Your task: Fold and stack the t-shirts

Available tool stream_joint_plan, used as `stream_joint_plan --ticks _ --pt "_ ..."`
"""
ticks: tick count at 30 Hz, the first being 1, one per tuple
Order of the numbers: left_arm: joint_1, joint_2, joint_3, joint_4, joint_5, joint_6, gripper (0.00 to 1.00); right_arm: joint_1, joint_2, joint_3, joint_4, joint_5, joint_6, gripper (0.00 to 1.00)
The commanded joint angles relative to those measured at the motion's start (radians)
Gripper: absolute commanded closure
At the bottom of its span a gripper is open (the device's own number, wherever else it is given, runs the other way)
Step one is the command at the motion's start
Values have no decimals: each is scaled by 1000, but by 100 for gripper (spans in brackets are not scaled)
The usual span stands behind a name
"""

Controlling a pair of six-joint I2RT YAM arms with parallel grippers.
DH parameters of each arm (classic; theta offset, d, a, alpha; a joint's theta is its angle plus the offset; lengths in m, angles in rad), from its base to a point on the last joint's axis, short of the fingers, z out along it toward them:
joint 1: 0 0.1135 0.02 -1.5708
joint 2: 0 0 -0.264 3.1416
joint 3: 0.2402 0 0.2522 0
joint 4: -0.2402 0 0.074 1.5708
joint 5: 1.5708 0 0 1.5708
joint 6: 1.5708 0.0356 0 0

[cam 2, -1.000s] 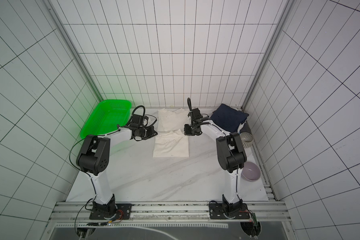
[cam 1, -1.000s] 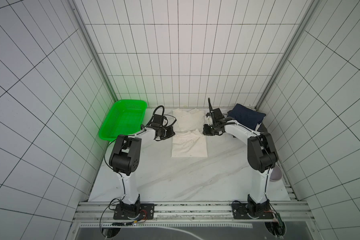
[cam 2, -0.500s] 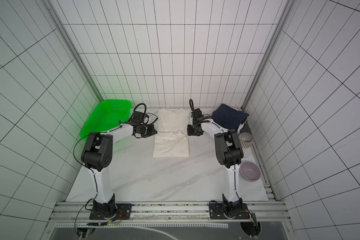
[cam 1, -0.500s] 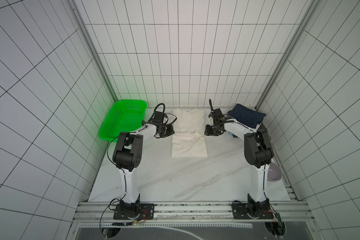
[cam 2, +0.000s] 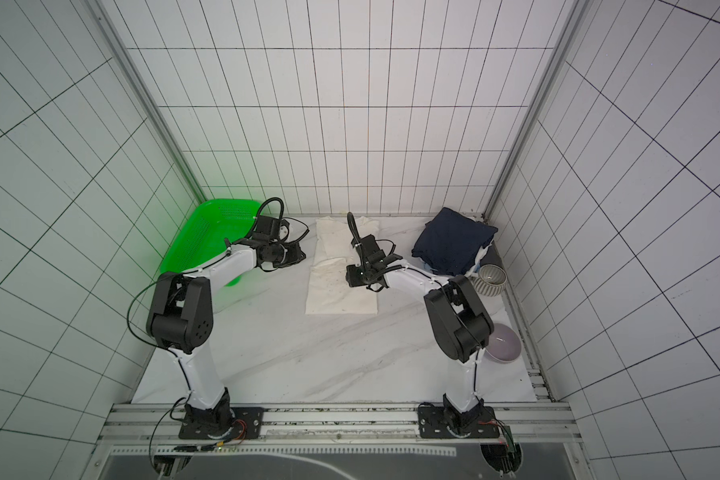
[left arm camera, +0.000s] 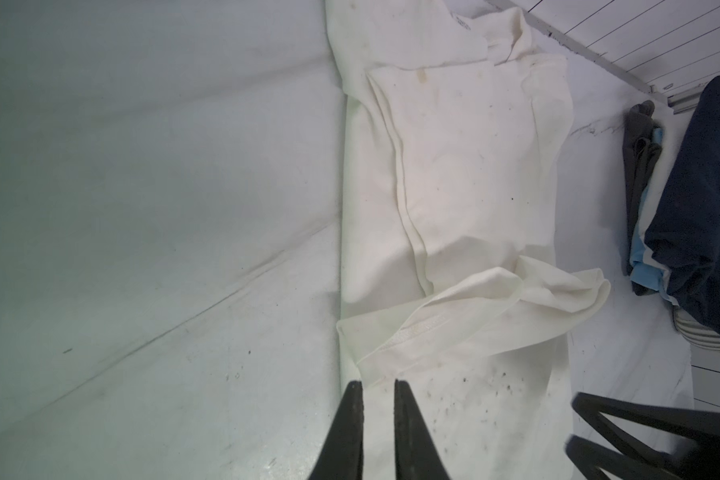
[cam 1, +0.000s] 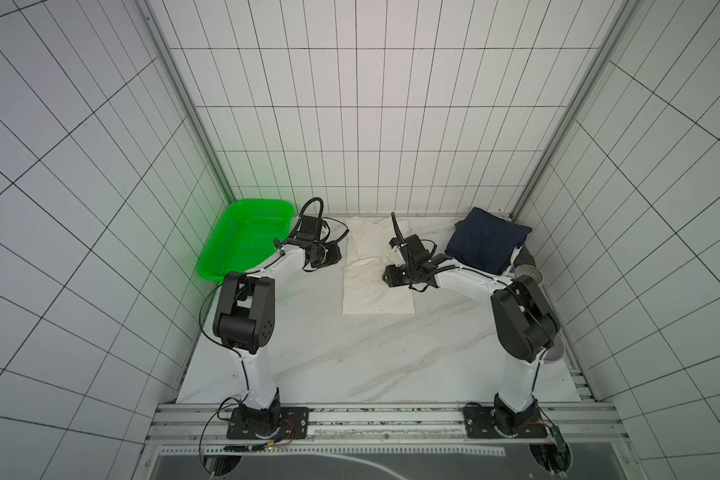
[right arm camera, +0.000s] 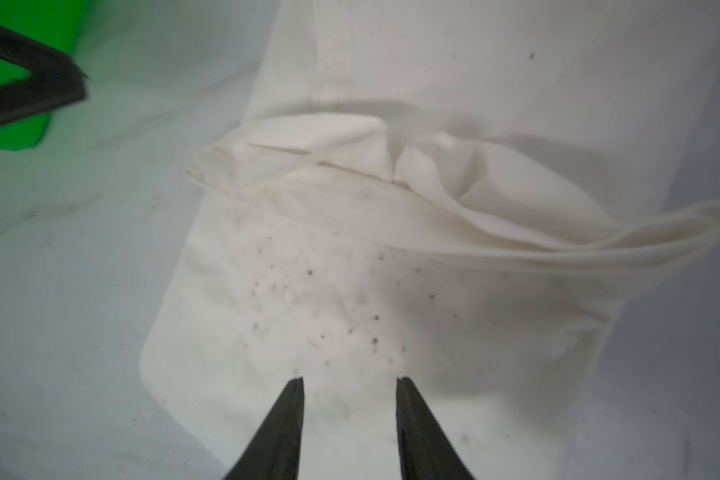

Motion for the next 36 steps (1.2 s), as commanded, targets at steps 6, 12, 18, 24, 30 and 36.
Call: stream_joint_plan --ticks 6,12,18,24,30,36 --pt "-1 -100 -142 57 37 53 84 -41 193 342 -137 107 -36 63" --pt "-22 -56 -150 89 69 76 84 -69 323 506 -205 97 -33 63" --pt "-66 32 -58 88 58 93 84 -106 414 643 -235 66 -34 63" --pt "-71 181 101 59 77 87 85 -107 378 606 -263 91 -47 61" --pt "-97 74 -89 134 96 64 85 -107 246 340 -158 65 -38 60" --pt "-89 -117 -342 176 32 20 76 -99 83 63 -64 35 -1 60"
